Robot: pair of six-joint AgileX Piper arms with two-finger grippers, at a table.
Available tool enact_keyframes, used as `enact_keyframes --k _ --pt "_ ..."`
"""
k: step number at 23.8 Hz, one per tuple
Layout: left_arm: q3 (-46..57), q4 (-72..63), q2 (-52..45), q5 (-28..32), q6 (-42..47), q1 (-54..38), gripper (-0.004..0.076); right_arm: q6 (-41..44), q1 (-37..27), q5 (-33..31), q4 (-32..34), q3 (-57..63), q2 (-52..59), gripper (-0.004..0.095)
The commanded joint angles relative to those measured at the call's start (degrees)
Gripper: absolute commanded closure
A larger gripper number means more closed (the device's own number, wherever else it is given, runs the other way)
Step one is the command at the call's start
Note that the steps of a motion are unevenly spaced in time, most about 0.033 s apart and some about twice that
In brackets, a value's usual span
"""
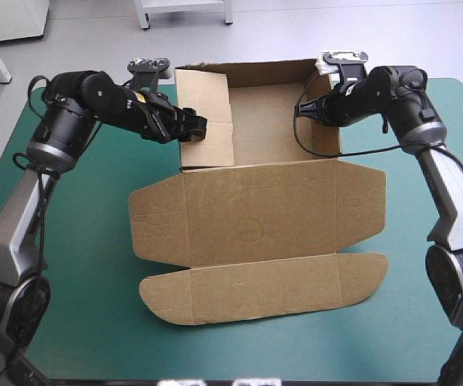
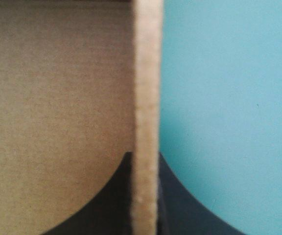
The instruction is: Fold the box
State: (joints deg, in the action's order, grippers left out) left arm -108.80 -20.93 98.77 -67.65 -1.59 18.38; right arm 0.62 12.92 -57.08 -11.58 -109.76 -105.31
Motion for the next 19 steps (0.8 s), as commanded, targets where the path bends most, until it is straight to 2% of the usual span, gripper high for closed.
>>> enact_keyframes --k 1,4,8,10,12,13,14,15,17,19 --pt "-6.1 3.4 0.8 -1.6 2.5 2.2 0.0286 0.5 1.2 2.9 -3.7 -1.7 3.3 0.0905" --pt "-8.8 11.1 3.1 -6.4 3.6 3.8 0.0286 0.5 1.2 2.6 -3.9 -1.7 3.1 0.0905" --pt "-9.3 14.6 5.1 -5.7 5.0 4.6 0.0290 0.5 1.3 1.7 -3.6 -1.7 2.8 0.0905" --pt "-9.3 14.6 5.5 -5.7 5.3 4.6 0.0318 0.5 1.3 1.7 -3.7 -1.7 2.8 0.0905" --pt "-9.3 14.5 6.3 -5.7 5.4 4.6 0.0379 0.5 1.3 1.4 -3.9 -1.7 2.5 0.0905" --pt "-9.3 14.5 7.1 -5.7 5.4 4.6 0.0465 0.5 1.5 0.3 -3.9 -1.7 2.1 0.0905" --pt "-9.3 14.4 7.5 -5.7 5.4 4.6 0.0514 0.5 1.9 -0.2 -3.2 -1.7 1.7 0.0905" --pt "-9.3 14.4 8.4 -5.7 5.4 4.6 0.0614 0.5 2.5 -1.2 -2.2 -1.7 0.8 0.0905" --pt "-9.3 14.3 9.2 -5.7 6.6 4.6 0.0728 0.5 3.2 -1.8 -1.3 -1.7 -0.1 0.0905" --pt "-9.3 14.0 9.8 -5.5 6.9 4.6 0.0732 0.5 3.8 -2.3 -0.9 -1.7 -0.8 0.0905"
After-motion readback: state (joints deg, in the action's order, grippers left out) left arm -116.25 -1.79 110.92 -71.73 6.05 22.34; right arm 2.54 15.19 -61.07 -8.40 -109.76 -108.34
